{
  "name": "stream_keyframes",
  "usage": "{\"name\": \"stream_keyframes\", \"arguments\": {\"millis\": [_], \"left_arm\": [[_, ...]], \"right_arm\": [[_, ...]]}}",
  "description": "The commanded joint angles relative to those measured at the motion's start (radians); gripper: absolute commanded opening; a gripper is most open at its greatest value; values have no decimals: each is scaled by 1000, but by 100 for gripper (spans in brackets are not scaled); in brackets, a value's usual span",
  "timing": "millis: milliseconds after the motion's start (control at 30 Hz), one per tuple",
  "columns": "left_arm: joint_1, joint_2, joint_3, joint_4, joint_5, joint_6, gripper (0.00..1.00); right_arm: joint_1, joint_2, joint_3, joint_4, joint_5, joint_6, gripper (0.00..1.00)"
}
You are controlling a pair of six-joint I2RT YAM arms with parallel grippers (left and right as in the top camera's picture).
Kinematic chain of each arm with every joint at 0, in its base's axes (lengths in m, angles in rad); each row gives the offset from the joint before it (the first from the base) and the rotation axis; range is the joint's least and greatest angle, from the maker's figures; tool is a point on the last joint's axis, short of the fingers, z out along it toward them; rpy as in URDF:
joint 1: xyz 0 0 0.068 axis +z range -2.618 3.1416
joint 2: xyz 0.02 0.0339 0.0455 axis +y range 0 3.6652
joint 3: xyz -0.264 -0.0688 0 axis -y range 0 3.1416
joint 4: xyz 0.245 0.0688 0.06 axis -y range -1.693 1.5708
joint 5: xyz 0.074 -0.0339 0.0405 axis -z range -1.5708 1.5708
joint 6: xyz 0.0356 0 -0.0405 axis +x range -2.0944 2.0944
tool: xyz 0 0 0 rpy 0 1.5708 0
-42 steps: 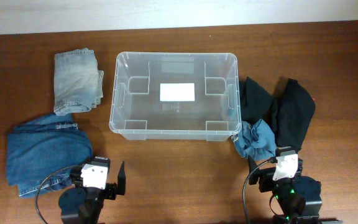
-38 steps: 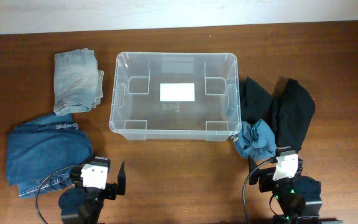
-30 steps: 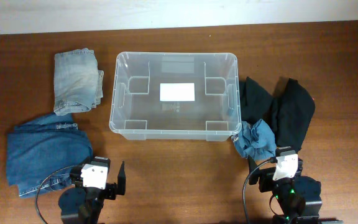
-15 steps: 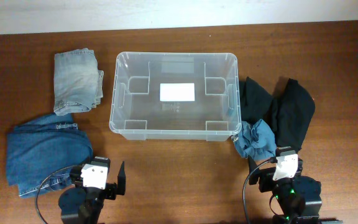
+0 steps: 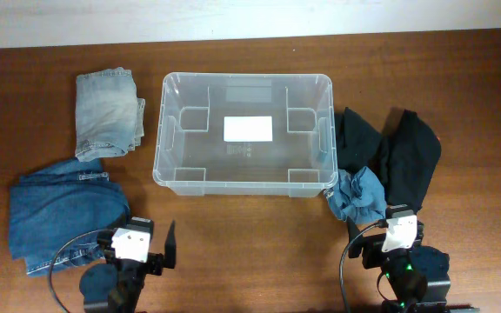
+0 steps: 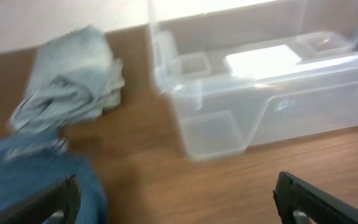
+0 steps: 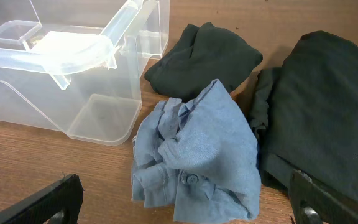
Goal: Pack container
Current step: 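Move the left gripper down to the dark-blue jeans on the left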
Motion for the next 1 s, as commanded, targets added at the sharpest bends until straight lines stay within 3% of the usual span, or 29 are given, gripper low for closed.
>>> {"name": "stream_keyframes", "arguments": {"millis": [0,33,167,267,333,567,733,800,967], "left_arm": [[-4,-10,-9,32,313,-43,100],[-4,-10,-9,36,340,-45,100],[-1,-7,53,100,170,-334,100],[-1,52,193,82,37,-366,100],[-1,188,340,23,-18,-436,100],[-1,737,820,-245,33,-379,100],[4,914,940,-325,-147,-381,100],[51,983,974,-414,-261,-466,100],[339,1125,998,-567,-231,-472,100]], "right_arm": [[-6,-5,-6,2,-13,0,98],[-6,-5,-6,2,-13,0,99],[-6,-5,-6,2,-13,0,98],[-6,-5,-6,2,-13,0,98],[-6,-5,-6,2,-13,0,98],[-6,-5,-6,2,-13,0,98],[-6,-5,-6,2,-13,0,98],[-6,-5,-6,2,-13,0,98],[-6,-5,-6,2,-13,0,98]]}}
